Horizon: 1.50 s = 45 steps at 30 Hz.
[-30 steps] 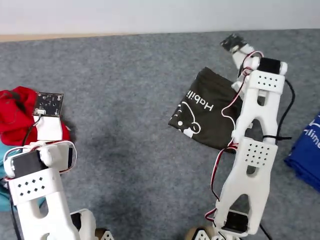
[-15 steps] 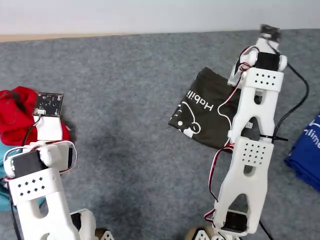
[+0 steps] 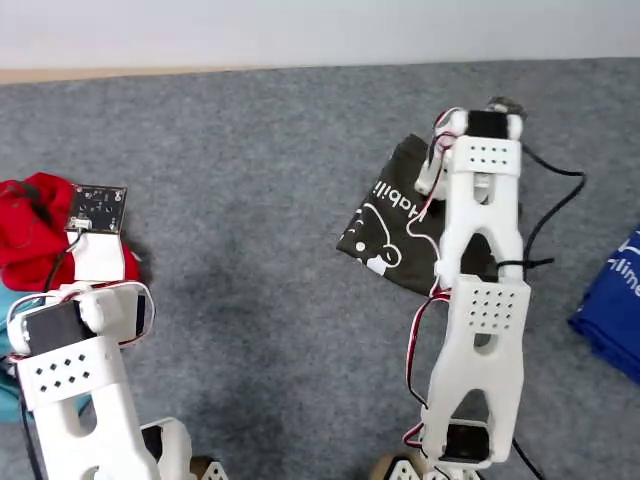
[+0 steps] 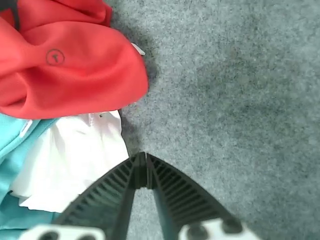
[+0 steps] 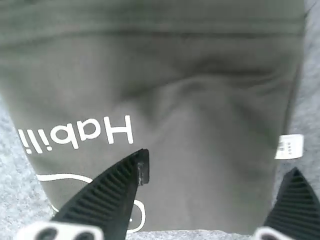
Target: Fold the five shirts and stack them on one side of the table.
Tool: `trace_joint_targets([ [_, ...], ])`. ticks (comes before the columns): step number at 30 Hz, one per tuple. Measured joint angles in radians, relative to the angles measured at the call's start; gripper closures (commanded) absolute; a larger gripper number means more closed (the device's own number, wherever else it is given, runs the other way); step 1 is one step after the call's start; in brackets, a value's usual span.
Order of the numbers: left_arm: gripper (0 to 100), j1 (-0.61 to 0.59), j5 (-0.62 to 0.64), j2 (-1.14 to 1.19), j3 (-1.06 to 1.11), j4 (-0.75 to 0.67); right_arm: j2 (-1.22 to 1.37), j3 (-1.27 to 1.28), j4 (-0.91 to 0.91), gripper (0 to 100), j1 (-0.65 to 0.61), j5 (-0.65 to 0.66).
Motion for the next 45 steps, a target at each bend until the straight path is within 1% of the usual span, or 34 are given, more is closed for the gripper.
trace_joint_targets([
  [2,99,0.000,0.000,0.000,0.000,0.000,0.002,0.003,-0.002,60.1,-0.005,-0.002],
  [5,99,0.000,0.000,0.000,0.000,0.000,0.072,0.005,-0.023,60.1,-0.003,-0.002],
  [9,99,0.000,0.000,0.000,0.000,0.000,0.157,0.003,-0.084,60.1,-0.005,-0.002],
  [15,99,0.000,-0.002,0.000,0.000,0.000,0.189,-0.012,-0.107,60.6,-0.005,0.011],
  [18,99,0.000,-0.002,0.000,0.000,0.000,0.193,-0.020,-0.104,68.8,-0.005,0.034],
  [23,99,0.000,-0.002,0.000,0.000,0.000,0.193,-0.031,-0.089,89.6,0.000,0.081],
  [27,99,0.000,-0.002,0.000,0.000,0.000,0.192,-0.034,-0.071,98.7,0.018,0.115],
  [33,99,0.000,-0.002,0.000,0.000,0.000,0.190,-0.034,-0.066,98.8,0.040,0.153],
  [39,99,0.000,-0.002,0.000,0.000,0.000,0.152,-0.052,-0.002,98.8,0.071,0.203],
  [45,99,0.000,-0.002,0.000,0.000,0.000,0.015,-0.052,0.000,98.8,0.166,0.316],
])
